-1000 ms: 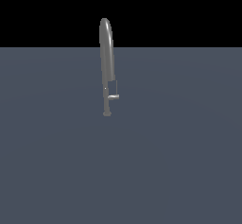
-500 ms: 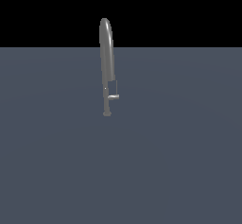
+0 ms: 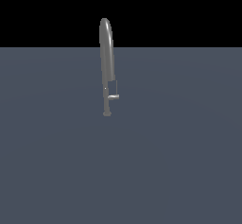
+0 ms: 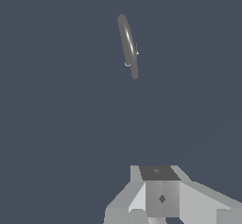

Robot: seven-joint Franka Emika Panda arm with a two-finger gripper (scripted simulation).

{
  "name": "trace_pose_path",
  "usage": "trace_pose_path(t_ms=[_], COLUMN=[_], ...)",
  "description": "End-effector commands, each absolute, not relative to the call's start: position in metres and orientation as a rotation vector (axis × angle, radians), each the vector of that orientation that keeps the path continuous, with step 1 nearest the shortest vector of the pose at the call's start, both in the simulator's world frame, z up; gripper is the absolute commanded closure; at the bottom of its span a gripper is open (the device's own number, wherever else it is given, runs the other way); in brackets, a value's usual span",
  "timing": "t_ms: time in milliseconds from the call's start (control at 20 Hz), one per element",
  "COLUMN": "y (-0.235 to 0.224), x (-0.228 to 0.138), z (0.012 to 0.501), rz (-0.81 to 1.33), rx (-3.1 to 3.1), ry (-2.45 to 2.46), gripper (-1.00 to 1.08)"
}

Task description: Turn on the faucet by rotating a designated handle.

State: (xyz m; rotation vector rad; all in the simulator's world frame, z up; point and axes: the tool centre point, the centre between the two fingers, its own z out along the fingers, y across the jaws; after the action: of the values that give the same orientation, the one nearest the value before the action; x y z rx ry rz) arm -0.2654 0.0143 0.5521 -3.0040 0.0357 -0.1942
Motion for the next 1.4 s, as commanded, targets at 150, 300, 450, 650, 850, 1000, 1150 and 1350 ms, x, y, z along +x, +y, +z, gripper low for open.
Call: trace_pose_path(t_ms=[150, 300, 450, 650, 850, 1000, 1150, 1350], y=[0.005, -0.005, -0.018, -0.039, -0.064, -0.084, -0.106, -0.134], x=[-0.272, -0.276, -0.280, -0.281, -0.280, -0.275, -0.267, -0.252], z=[0.600, 0.624, 0.646, 0.670, 0.689, 0.699, 0.704, 0.706], rz=[-0.327, -0.381, -0.419, -0.446, -0.448, -0.433, -0.406, -0.350], rx=[-2.882, -2.804, -2.722, -2.607, -2.491, -2.405, -2.319, -2.209], ry=[0.065, 0.084, 0.103, 0.132, 0.163, 0.187, 0.214, 0.251], gripper=[1.08, 1.08, 1.08, 1.08, 1.08, 1.08, 1.08, 1.08])
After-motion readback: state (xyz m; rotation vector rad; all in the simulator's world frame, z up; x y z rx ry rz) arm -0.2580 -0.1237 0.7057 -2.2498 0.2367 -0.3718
